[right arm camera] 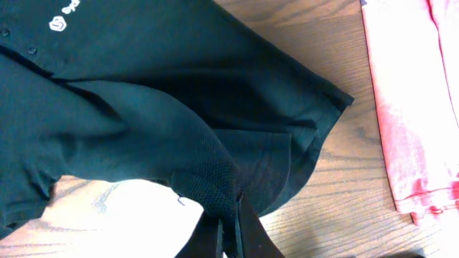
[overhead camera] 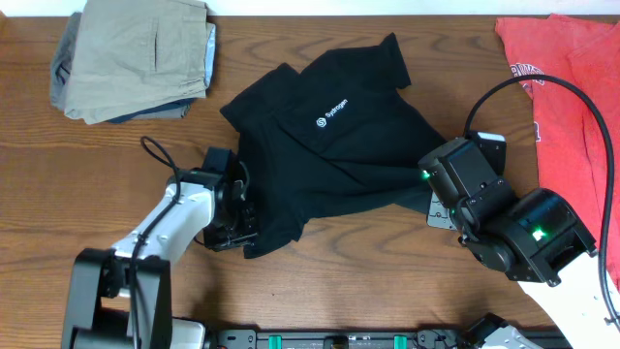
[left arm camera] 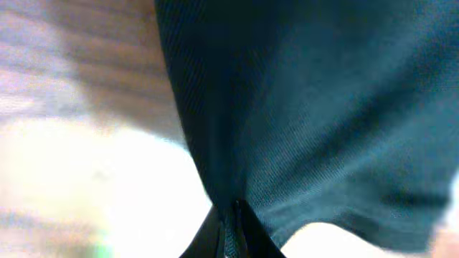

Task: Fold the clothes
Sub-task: 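Grasp the polo's left edge with the left gripper, right gripper holding right edge, then lift the polo with both grippers, stretch it wide and lay it flat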

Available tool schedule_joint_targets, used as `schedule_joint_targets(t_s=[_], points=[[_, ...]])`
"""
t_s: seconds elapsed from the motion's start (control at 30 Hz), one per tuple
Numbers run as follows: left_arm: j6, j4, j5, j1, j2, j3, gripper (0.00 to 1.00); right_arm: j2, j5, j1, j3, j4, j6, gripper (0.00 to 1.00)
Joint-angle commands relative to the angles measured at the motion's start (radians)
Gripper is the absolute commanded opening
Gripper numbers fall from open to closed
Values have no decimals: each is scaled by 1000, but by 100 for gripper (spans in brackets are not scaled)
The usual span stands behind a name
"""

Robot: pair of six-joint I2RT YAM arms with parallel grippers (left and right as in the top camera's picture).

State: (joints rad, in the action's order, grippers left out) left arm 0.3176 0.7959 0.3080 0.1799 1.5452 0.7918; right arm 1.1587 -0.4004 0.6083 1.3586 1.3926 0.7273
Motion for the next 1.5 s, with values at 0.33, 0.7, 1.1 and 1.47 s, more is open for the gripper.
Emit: schedule_joint_targets(t_s=[0.33, 0.7, 1.1, 1.47], points=[[3, 382, -6, 2, -560, 347, 6, -6, -41, -3, 50, -18, -4, 1], [62, 647, -80, 2, -737, 880, 6, -29, -10, 1, 349, 120, -58, 1], [62, 547, -309, 2, -576, 1334, 6, -28, -149, -7, 761, 148, -175, 1], [50, 406, -310, 2, -149, 1334, 6, 116, -214, -173, 766, 54, -182, 1]])
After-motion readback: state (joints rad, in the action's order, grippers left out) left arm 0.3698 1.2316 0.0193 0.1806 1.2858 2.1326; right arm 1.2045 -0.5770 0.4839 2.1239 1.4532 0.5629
